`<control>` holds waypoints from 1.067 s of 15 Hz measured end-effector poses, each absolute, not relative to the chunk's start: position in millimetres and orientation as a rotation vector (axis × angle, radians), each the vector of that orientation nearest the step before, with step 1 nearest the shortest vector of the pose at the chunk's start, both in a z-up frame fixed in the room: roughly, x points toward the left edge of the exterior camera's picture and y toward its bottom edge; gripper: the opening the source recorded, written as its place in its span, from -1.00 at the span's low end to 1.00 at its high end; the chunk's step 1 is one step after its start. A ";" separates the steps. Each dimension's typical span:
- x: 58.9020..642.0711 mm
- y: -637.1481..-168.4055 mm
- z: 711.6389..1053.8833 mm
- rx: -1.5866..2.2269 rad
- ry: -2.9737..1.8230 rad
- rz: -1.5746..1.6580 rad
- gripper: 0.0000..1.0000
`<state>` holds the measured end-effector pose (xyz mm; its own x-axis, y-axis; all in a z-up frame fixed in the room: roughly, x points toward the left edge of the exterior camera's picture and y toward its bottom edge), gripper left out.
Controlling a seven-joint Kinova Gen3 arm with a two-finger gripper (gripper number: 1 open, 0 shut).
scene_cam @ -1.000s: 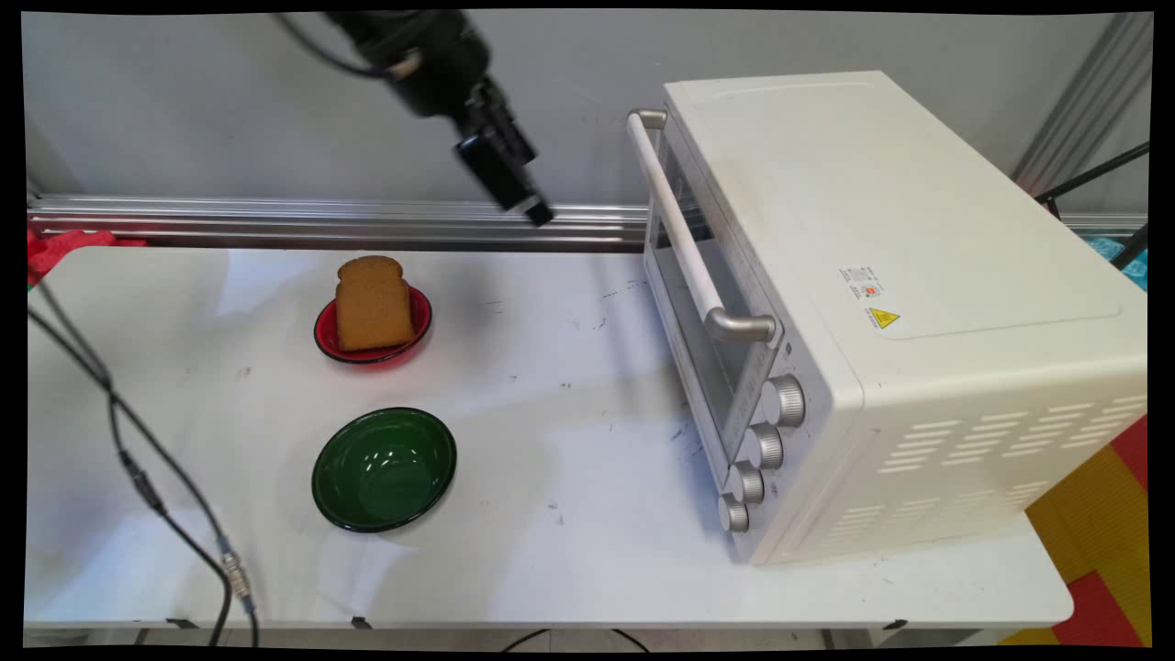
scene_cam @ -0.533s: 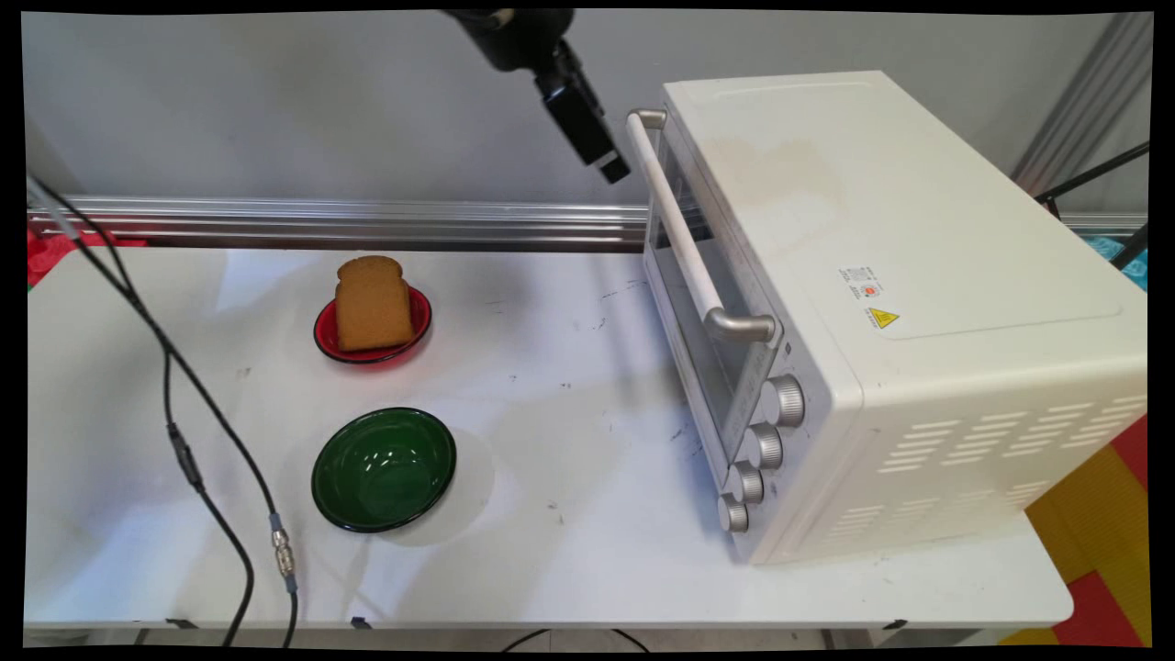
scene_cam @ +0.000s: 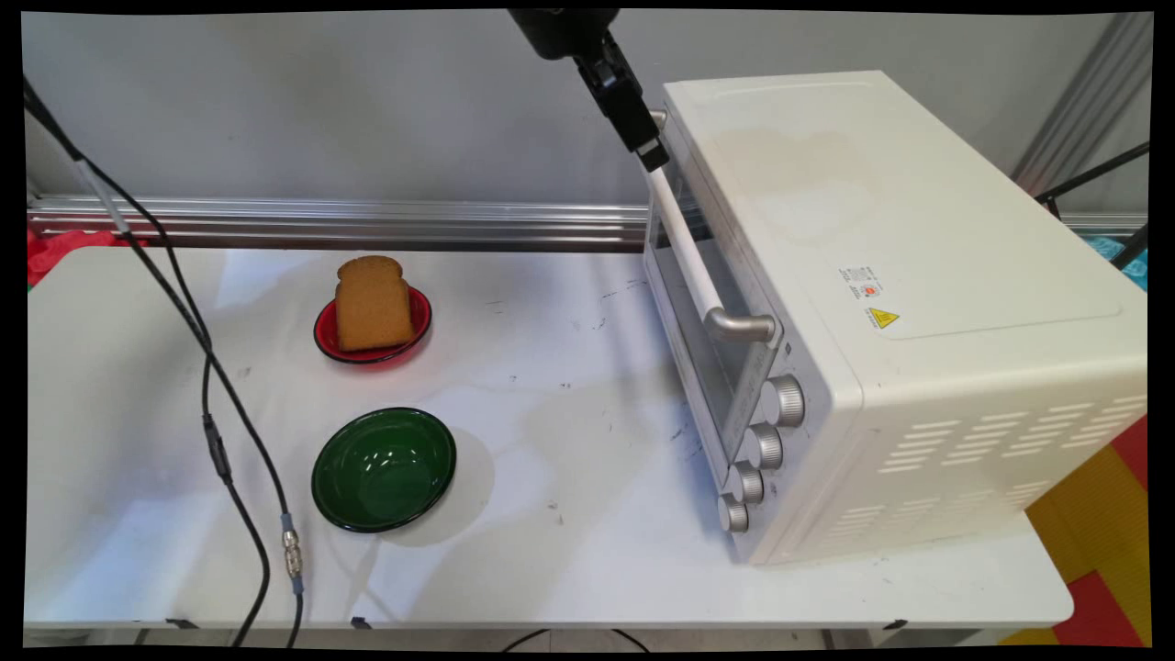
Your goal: Open the oven
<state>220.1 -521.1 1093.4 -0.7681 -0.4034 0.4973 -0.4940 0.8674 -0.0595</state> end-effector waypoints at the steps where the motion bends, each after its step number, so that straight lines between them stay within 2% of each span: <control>1: 218.5 -523.3 1092.4 0.654 -2.557 0.255 -1.00; 16: 193.6 -552.2 1051.4 0.596 -2.549 0.219 -1.00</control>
<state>193.6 -552.2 1051.4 -0.7742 -0.3704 0.5133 -0.4527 0.8908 -0.0399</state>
